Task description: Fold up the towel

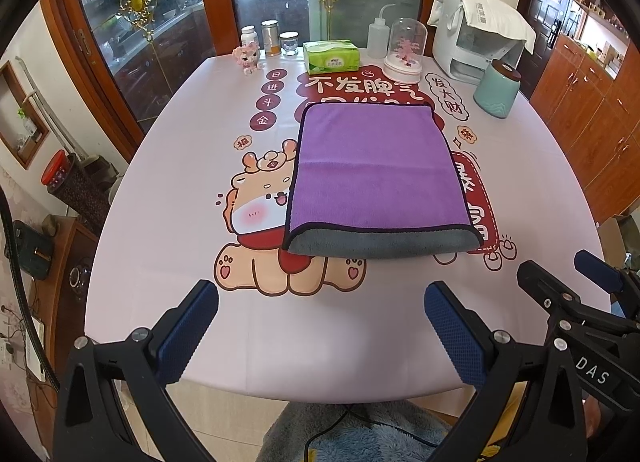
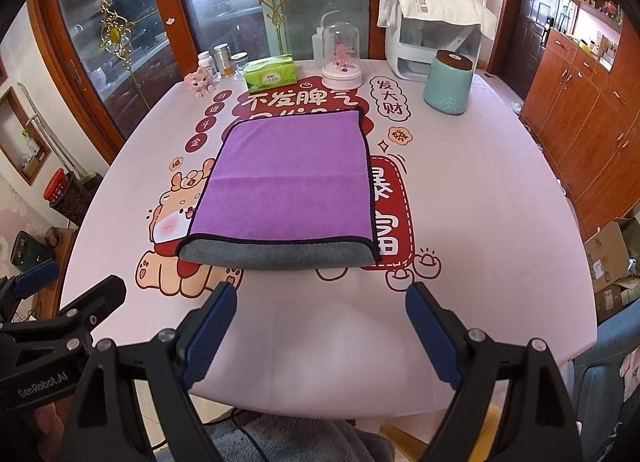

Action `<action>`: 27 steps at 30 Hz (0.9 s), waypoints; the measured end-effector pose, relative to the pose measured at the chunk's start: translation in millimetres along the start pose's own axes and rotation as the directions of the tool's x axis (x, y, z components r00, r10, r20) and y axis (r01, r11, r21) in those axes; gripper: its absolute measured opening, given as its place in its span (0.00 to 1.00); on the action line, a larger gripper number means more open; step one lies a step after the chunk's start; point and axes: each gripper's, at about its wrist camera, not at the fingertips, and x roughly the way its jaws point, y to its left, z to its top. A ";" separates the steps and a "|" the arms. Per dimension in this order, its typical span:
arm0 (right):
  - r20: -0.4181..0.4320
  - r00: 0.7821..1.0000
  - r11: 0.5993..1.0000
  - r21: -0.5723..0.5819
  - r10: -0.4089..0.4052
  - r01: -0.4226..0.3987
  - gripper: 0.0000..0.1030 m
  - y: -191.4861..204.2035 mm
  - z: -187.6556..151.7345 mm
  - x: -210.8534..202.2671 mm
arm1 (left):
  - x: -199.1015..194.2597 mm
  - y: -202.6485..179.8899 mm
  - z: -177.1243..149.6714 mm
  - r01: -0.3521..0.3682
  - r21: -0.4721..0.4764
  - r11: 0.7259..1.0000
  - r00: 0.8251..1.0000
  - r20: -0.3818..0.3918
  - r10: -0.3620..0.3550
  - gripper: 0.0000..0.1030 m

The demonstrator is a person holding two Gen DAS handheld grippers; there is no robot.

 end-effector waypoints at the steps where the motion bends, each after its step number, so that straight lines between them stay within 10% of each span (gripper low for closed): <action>1: -0.001 1.000 1.000 0.001 0.000 0.000 0.85 -0.5 0.1 0.7 | 1.5 0.4 -0.1 -0.001 -0.002 1.000 1.000 0.000 0.001 1.00; 27: -0.060 0.998 0.998 -0.065 0.017 -0.021 0.85 -25.0 19.3 64.4 | 70.3 25.0 34.4 0.022 0.081 0.996 0.999 -0.026 -0.020 1.00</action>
